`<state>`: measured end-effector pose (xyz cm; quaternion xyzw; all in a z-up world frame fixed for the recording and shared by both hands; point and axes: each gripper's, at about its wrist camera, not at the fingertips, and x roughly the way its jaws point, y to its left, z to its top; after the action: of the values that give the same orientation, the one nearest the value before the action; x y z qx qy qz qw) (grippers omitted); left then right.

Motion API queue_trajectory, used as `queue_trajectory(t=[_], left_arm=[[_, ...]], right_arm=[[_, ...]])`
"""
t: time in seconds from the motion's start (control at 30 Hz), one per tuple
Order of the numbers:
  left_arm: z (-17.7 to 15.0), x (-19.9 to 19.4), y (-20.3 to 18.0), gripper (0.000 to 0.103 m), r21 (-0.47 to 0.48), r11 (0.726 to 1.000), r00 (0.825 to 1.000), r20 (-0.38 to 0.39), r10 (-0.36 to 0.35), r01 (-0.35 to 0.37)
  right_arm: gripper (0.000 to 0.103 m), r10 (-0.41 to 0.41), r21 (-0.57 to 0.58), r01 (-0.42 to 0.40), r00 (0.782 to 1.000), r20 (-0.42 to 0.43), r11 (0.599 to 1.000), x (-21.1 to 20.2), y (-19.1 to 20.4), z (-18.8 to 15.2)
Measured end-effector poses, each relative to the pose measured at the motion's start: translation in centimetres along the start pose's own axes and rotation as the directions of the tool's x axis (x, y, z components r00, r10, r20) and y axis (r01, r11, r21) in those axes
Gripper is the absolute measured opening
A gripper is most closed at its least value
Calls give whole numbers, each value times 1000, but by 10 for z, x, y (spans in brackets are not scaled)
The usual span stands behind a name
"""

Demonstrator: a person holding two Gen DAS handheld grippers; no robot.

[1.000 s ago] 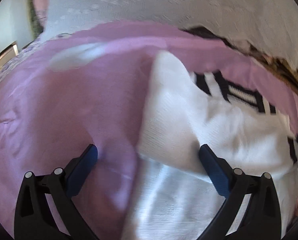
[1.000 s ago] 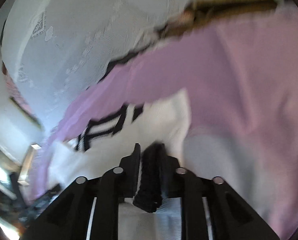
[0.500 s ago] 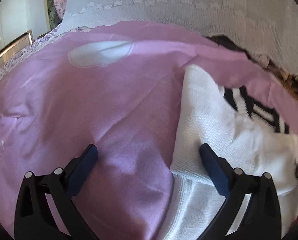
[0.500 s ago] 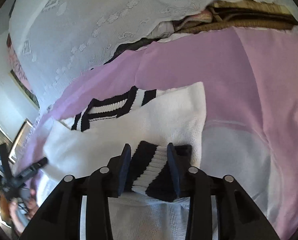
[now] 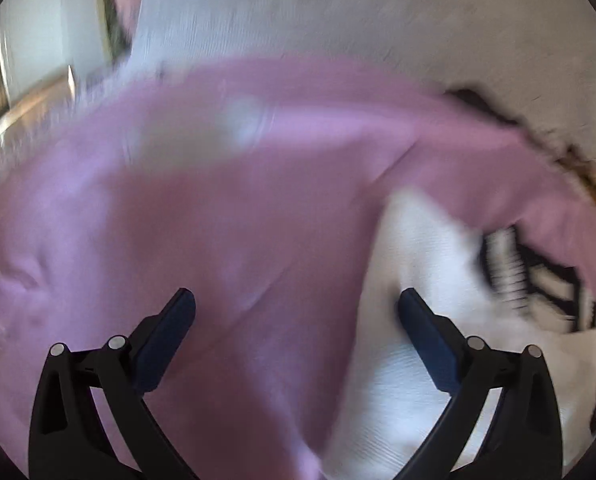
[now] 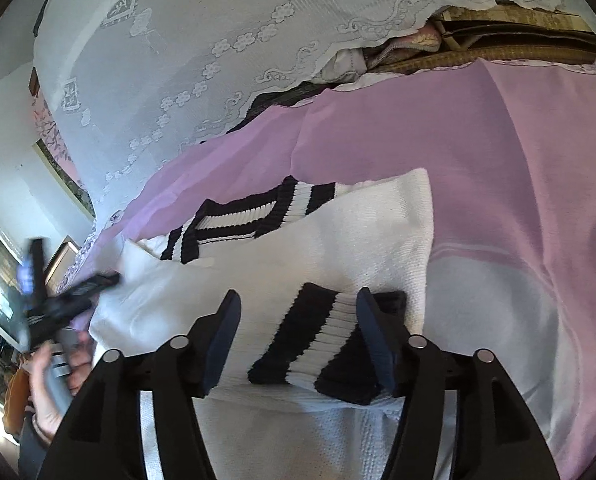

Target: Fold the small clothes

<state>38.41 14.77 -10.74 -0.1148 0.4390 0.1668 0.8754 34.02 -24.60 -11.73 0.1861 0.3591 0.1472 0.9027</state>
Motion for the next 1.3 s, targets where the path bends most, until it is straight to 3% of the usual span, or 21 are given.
queue_trajectory(t=[0.07,0.17,0.27,0.33,0.43,0.53,0.6,0.67,0.7,0.77,1.07,1.3], left_arm=[[4,4,9,99,-40,998,998,-26,-54,53],[2,-1,6,99,-16,999,999,0,-33,33],[-6,-20,10,98,-2,998,997,48,-67,67],[-16,-36,14,98,21,996,994,68,-82,81],[-35,-49,14,99,80,996,997,70,-43,38],[-43,-48,21,99,80,996,998,40,-44,41],[-43,-42,21,99,82,996,999,29,-43,41],[-44,-39,21,99,79,996,999,25,-45,43],[-43,-39,20,99,81,996,999,28,-41,39],[-43,-38,19,99,86,996,999,32,-37,35],[-50,-57,13,99,119,993,995,101,-4,-8],[-50,-55,8,99,153,988,995,101,7,-22]], right_arm=[[72,-2,-20,1,1000,-5,1000,2,5,0],[74,-24,-55,23,1000,-9,998,3,12,-1],[73,-35,-45,37,999,38,998,-8,11,-1],[74,-100,-32,103,991,91,994,-20,11,-1],[74,-118,-32,122,987,111,992,-34,13,-3],[74,-151,-27,155,982,116,987,-46,10,-7],[74,-184,-19,187,979,92,982,-45,6,-8],[78,-234,-8,234,971,-44,972,-24,-5,-10],[81,-204,24,206,976,-83,978,-17,-13,-13],[81,-150,80,156,986,-78,985,-18,-24,-11],[80,-175,57,173,984,31,983,-43,-16,-11],[82,-160,83,164,986,-53,983,-29,-24,-15]])
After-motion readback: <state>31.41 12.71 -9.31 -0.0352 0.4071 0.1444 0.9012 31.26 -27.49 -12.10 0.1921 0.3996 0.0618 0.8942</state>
